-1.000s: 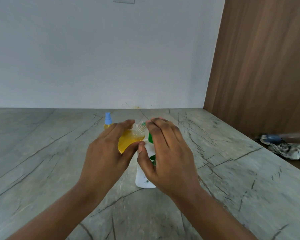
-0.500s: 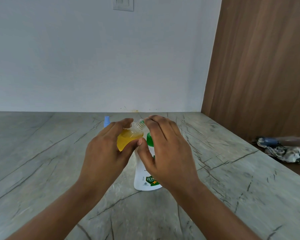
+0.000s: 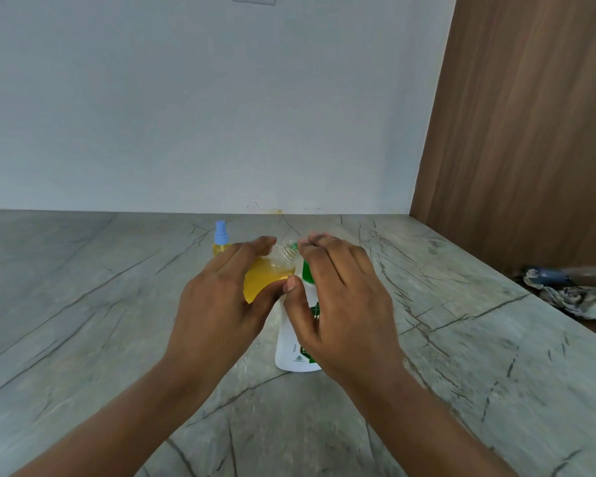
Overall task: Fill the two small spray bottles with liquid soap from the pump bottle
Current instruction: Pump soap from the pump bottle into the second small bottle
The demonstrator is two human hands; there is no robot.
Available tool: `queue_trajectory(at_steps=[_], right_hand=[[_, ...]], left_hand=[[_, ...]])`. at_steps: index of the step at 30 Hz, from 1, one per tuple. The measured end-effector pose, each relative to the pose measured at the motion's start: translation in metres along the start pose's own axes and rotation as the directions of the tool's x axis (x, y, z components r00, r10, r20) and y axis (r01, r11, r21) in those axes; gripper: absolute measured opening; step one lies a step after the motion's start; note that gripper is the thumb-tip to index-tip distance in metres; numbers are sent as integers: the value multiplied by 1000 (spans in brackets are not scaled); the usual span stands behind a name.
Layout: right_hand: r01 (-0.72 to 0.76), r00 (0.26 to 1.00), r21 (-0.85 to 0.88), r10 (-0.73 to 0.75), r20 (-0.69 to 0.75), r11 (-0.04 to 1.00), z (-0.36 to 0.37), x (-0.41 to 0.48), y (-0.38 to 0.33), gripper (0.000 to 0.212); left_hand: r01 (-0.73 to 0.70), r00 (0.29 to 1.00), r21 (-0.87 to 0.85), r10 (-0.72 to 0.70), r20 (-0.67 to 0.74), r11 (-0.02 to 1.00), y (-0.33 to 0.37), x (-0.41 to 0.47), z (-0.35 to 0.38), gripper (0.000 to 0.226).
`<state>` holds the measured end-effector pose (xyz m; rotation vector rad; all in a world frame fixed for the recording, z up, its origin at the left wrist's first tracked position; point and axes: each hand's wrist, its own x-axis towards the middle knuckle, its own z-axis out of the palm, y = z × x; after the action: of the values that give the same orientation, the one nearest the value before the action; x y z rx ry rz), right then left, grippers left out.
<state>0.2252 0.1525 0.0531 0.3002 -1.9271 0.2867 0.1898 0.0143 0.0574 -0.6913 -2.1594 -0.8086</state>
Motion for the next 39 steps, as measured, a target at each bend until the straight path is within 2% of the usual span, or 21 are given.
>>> queue_trajectory(at_steps=[19,32,39], right_hand=[[-5,999,-2,6,36,1000,-1,2,0,38],[7,999,5,-7,-32,1000,2,1,1,33],[-16,1000,-10,16,8,1000,3,-1,-2,31]], left_hand=[[19,999,-45,-21,-46,999,1,3,0,56],[17,1000,-42,-18,-4,999,4,1,-3,58],[22,1000,-25,-22,5,999,-2,-2,1,54]])
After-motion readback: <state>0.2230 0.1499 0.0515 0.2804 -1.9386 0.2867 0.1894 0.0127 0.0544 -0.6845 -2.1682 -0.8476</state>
